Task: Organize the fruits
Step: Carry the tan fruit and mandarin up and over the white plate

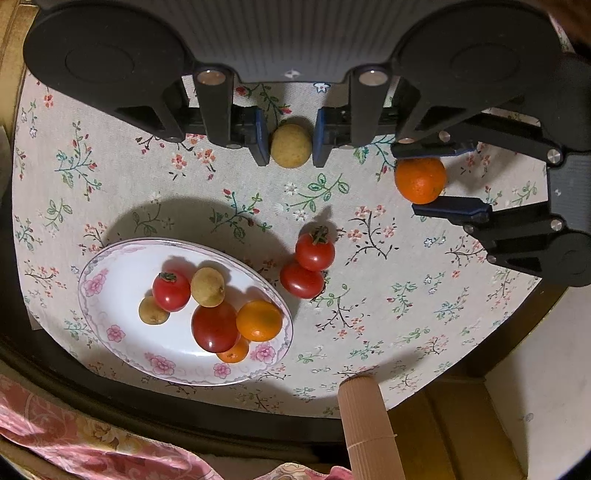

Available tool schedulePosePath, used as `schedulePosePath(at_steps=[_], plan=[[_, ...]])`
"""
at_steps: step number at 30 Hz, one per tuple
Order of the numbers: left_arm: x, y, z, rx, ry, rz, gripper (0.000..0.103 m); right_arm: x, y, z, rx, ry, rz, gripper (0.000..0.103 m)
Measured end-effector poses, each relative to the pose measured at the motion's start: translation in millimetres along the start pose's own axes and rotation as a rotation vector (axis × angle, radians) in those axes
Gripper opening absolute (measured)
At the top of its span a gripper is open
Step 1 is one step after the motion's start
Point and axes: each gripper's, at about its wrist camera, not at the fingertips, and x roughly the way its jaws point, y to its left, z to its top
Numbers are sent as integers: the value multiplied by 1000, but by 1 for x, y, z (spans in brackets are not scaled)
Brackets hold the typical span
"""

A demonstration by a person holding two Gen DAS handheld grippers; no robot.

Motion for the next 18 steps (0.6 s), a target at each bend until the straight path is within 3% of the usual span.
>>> schedulePosePath(at_steps=[18], plan=[[0, -1, 2, 8, 1, 6, 43, -1, 2, -1, -9, 5, 12, 28]])
